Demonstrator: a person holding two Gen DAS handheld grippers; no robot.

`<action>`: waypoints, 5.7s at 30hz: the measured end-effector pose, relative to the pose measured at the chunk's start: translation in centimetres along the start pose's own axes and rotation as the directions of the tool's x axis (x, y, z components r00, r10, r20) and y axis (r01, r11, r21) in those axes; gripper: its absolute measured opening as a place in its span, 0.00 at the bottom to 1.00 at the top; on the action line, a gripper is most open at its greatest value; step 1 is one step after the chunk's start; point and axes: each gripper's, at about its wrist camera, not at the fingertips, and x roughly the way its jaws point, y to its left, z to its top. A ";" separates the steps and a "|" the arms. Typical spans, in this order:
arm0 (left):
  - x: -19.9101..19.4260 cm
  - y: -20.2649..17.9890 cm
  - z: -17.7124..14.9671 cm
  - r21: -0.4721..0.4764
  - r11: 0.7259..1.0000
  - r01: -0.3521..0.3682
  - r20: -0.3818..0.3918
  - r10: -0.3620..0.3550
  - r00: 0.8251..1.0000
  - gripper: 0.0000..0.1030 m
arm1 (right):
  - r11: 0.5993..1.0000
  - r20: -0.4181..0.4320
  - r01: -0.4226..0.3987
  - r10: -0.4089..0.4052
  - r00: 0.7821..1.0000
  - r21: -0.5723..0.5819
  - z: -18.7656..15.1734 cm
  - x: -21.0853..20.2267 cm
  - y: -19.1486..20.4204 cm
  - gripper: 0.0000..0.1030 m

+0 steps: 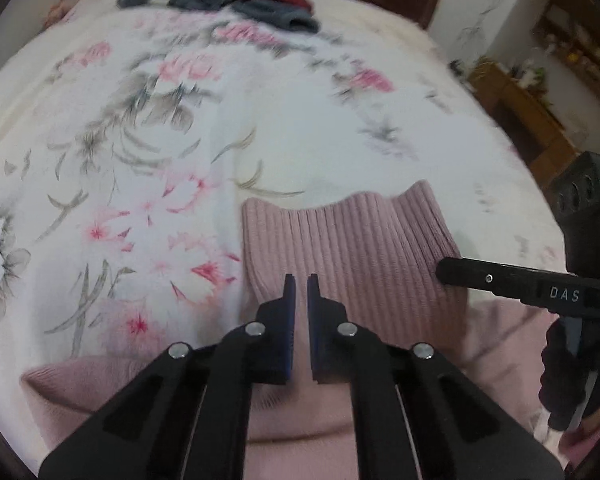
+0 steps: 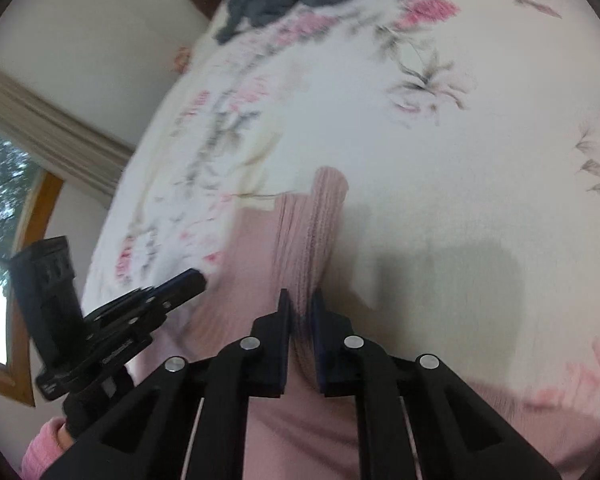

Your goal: Fold small clothes

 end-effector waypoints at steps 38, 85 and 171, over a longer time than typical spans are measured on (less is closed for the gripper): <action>-0.7 -1.7 -1.3 0.075 0.977 0.198 -0.038 -0.196 0.980 0.06 | 0.998 -0.002 -0.005 0.005 1.000 -0.070 -6.9 -4.1 -1.0 0.09; -8.7 -0.4 -11.8 -0.002 0.986 0.168 -0.031 -0.168 0.985 0.24 | 0.998 -0.157 -0.035 0.043 0.987 0.054 -14.6 -3.6 0.7 0.40; -27.9 5.3 -43.1 -0.314 0.931 -0.187 -0.355 0.068 0.932 0.57 | 0.932 -0.208 0.225 -0.169 0.963 0.285 -51.8 -19.7 2.4 0.38</action>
